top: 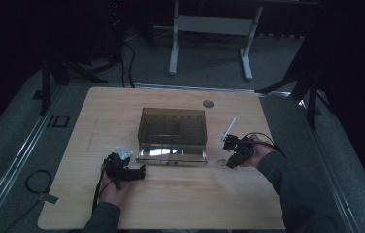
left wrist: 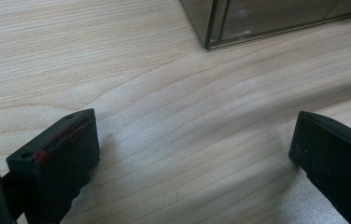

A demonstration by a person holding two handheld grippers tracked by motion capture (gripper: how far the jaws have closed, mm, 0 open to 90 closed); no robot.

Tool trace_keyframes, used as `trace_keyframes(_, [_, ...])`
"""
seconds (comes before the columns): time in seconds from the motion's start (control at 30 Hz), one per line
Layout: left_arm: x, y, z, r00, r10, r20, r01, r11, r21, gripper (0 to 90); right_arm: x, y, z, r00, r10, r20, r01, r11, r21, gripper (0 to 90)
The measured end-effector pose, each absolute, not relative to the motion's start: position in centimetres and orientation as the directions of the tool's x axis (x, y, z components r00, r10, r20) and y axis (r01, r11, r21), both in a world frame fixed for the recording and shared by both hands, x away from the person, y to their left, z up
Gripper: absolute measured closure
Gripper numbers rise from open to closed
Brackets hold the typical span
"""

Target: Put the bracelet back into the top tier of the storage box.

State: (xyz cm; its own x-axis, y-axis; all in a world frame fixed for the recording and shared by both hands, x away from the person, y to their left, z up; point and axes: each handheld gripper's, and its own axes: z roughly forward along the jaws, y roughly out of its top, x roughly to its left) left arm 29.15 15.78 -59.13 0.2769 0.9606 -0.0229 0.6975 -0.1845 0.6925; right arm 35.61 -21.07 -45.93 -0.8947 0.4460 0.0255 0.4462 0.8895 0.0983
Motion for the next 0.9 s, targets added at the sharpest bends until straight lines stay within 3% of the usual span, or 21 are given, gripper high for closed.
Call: trace_keyframes(0.9, [29.2,15.8,-59.1,0.277,0.961,-0.023,0.698,-0.184,0.692,1.8,35.8,-20.6,-43.5,-0.907,0.420,0.014,0.417,0.895,0.159,80.0])
